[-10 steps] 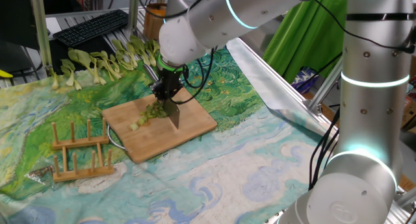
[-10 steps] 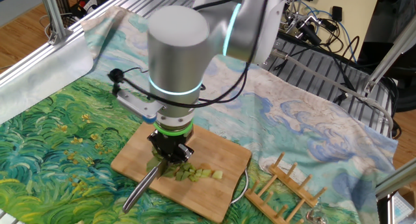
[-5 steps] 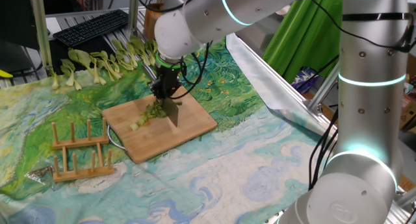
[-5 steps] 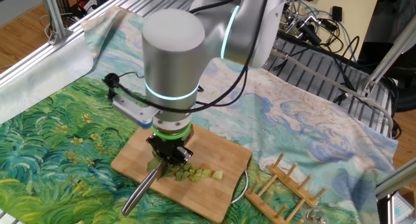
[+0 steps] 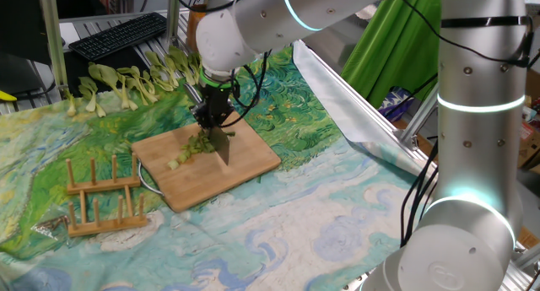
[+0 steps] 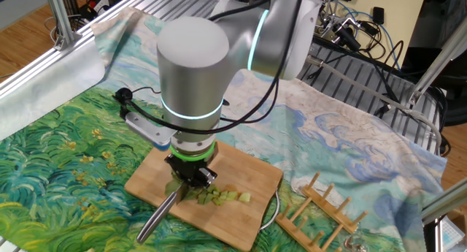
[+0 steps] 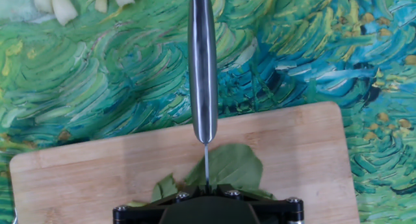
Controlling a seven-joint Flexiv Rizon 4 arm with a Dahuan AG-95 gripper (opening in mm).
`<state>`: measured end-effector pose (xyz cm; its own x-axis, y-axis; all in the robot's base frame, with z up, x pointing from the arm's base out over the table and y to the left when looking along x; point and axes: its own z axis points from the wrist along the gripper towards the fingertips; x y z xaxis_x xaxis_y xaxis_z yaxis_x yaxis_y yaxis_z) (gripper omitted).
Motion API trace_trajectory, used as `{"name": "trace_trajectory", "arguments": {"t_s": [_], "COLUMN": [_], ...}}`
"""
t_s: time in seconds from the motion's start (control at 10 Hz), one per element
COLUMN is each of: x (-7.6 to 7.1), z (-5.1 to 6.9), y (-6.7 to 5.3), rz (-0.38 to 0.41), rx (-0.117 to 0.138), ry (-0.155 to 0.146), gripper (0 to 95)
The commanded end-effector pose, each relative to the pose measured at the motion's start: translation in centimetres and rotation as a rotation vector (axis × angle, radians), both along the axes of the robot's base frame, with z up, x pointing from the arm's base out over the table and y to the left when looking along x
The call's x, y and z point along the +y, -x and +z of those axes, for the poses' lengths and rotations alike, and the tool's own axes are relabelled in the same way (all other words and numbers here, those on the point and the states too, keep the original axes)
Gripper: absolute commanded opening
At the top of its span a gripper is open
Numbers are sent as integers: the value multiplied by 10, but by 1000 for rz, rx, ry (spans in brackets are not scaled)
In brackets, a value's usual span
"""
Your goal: Chop the pakchoi
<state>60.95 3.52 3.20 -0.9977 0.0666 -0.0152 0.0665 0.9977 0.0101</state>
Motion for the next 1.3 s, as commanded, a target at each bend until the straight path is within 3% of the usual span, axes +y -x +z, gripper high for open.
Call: {"name": "trace_trajectory", "arguments": {"t_s": [0.1, 0.4, 0.7, 0.9, 1.0, 1.3], "x": [0, 0, 1, 0, 1, 3], "z": [-8, -4, -1, -4, -14, -11], "y": [3, 4, 6, -3, -8, -19], "rz": [1, -19, -37, -26, -18, 16], "rx": [-65, -114, -122, -112, -112, -41], "ry": [10, 5, -1, -2, -5, 1], "gripper": [0, 0, 0, 0, 0, 0]}}
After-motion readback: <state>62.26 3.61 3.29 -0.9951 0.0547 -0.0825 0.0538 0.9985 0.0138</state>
